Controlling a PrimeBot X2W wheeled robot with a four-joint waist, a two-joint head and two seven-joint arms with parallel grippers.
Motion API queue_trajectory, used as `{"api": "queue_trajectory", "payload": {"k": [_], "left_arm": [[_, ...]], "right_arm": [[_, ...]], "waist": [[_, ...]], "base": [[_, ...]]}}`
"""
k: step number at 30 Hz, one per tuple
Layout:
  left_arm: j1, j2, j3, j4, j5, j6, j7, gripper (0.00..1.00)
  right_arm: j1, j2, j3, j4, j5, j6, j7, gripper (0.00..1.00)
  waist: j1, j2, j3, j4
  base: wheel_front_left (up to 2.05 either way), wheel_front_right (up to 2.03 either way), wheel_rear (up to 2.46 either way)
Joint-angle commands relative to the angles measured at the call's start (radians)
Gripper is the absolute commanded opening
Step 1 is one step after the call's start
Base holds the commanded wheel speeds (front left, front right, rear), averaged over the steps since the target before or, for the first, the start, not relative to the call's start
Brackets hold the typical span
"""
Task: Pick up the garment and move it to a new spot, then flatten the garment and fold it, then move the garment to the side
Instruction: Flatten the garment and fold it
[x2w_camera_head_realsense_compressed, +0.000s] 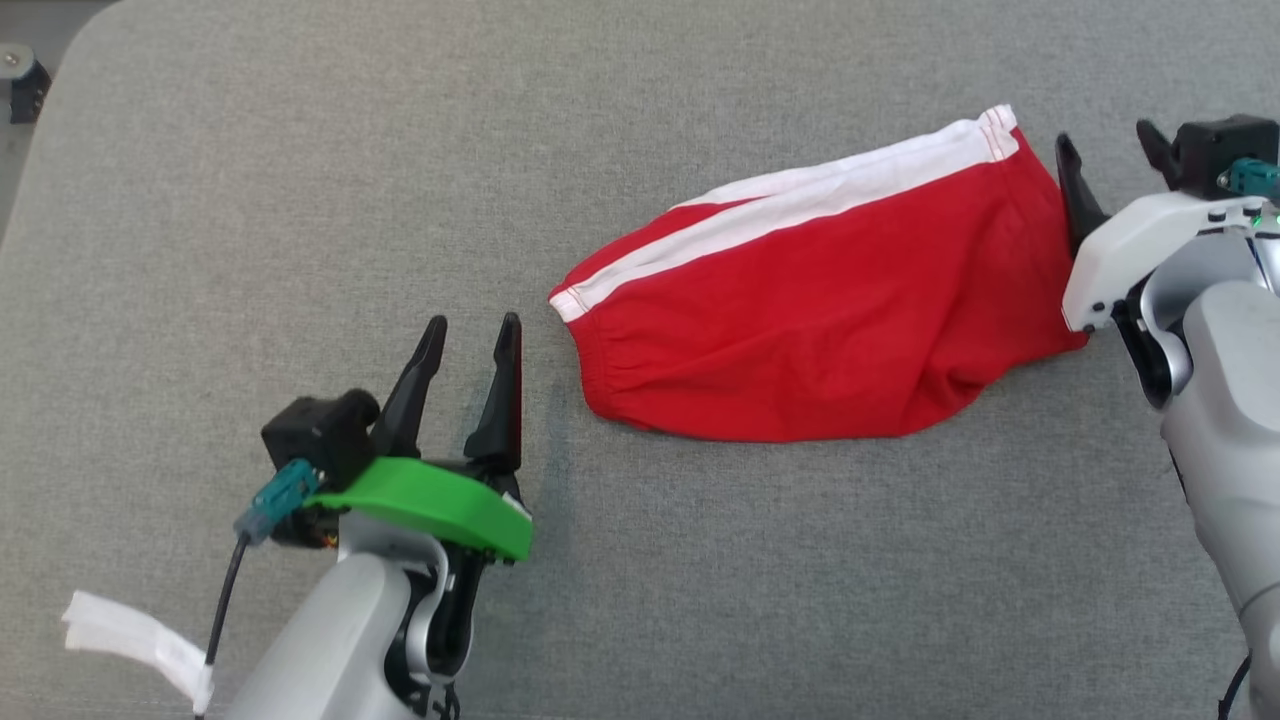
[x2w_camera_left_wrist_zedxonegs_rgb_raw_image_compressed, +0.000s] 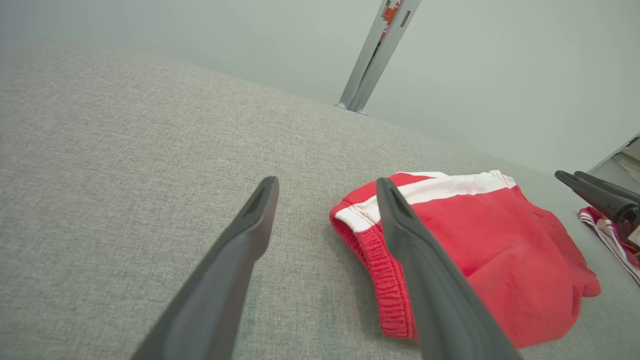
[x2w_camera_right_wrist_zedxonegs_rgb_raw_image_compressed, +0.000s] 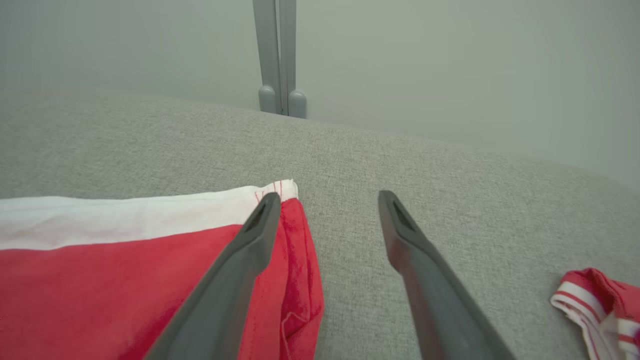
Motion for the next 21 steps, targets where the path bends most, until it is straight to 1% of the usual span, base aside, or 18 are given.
{"api": "queue_trajectory", "payload": {"k": [1,3,9,15,17,18,19,20,21], "left_arm": [[0.031,0.015,0.012,-0.007,0.013,0.009,-0.011,1.00],[0.058,0.023,0.022,-0.012,0.027,0.018,-0.019,1.00],[0.130,0.010,0.076,-0.035,0.048,0.037,-0.033,1.00],[0.181,-0.010,0.120,-0.056,0.073,0.033,-0.033,1.00],[0.193,-0.016,0.133,-0.061,0.084,0.029,-0.033,1.00],[0.198,-0.018,0.139,-0.063,0.090,0.028,-0.033,1.00],[0.203,-0.020,0.146,-0.065,0.096,0.027,-0.033,1.00],[0.207,-0.021,0.149,-0.066,0.101,0.025,-0.033,1.00],[0.211,-0.023,0.154,-0.067,0.107,0.024,-0.032,1.00]], "right_arm": [[0.025,-0.019,0.012,0.003,0.023,-0.001,0.028,1.00],[0.042,-0.025,0.033,0.004,0.055,-0.001,0.069,1.00],[0.079,-0.058,0.070,0.006,0.144,-0.001,0.167,1.00],[0.103,-0.073,0.096,0.038,0.211,-0.001,0.255,1.00],[0.117,-0.069,0.110,0.045,0.233,-0.001,0.283,1.00],[0.123,-0.066,0.117,0.046,0.241,-0.001,0.292,0.98],[0.130,-0.064,0.125,0.045,0.252,-0.001,0.302,0.58],[0.133,-0.063,0.131,0.042,0.259,-0.001,0.304,0.40],[0.133,-0.064,0.135,0.037,0.268,-0.001,0.300,0.30]], "waist": [[0.0000,0.0000,-0.022,0.005],[0.0000,0.0000,-0.030,0.011],[0.0000,0.0000,-0.036,0.043],[0.0000,0.0000,-0.037,0.084],[0.0000,0.0000,-0.041,0.092],[0.0000,0.0000,-0.044,0.094],[0.0000,0.0000,-0.047,0.095],[0.0000,0.0000,-0.049,0.095],[0.0000,0.0000,-0.051,0.094]], "base": [[0.00,0.00,0.00],[0.00,0.00,0.00],[0.00,0.00,0.00],[0.00,0.00,0.00],[0.00,0.00,0.00],[0.00,0.00,0.00],[0.00,0.00,0.00],[0.00,0.00,0.00],[0.00,0.00,0.00]]}}
